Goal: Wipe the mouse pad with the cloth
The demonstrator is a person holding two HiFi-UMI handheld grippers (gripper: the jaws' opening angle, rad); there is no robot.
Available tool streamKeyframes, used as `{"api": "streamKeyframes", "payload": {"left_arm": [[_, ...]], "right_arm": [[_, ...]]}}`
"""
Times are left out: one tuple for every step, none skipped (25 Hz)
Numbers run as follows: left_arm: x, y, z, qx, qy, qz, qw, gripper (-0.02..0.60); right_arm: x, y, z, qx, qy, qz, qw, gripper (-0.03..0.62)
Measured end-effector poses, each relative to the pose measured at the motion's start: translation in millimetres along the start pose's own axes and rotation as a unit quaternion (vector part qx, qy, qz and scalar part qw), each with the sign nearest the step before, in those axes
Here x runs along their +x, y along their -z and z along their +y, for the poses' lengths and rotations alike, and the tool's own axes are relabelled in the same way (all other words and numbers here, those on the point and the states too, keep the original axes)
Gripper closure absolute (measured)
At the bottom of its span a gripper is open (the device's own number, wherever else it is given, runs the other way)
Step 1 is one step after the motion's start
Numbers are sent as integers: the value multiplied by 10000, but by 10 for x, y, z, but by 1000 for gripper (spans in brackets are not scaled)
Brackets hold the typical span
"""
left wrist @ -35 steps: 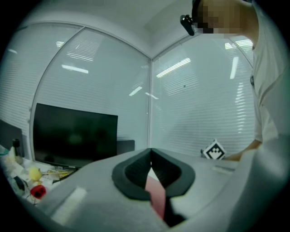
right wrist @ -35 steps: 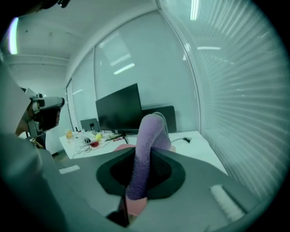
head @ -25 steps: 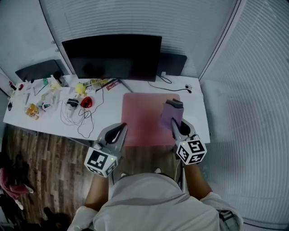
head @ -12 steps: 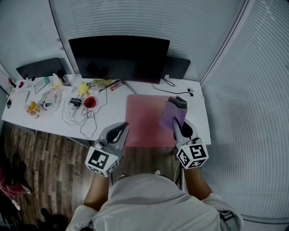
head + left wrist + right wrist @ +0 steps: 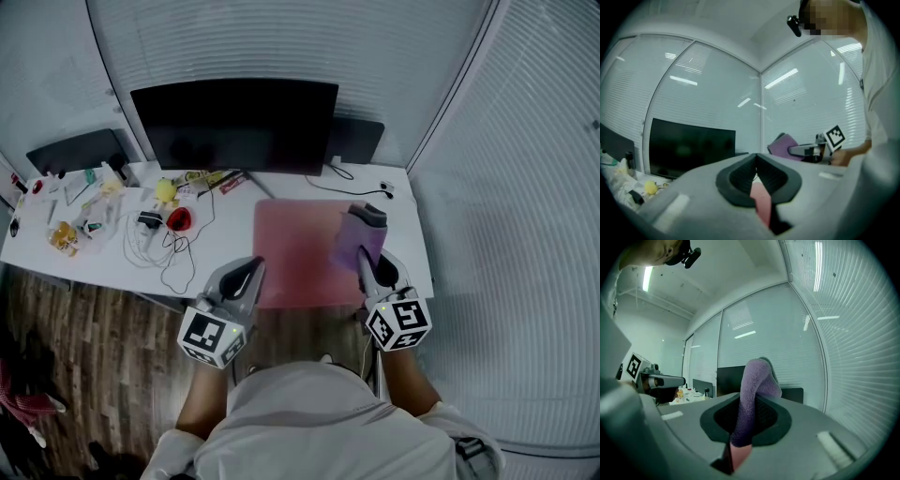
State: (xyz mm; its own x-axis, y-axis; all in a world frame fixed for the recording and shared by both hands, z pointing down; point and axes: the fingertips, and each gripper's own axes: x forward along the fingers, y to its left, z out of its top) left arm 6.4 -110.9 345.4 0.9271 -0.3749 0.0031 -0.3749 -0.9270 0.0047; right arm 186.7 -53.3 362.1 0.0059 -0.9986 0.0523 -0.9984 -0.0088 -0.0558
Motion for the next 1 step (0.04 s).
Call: {"api": "streamKeyframes", "payload": {"left_arm": [[13, 4, -8, -7, -3, -4, 10000, 579]], "right_arm": [[-3, 17, -14, 11, -7, 14, 10000, 549]]}}
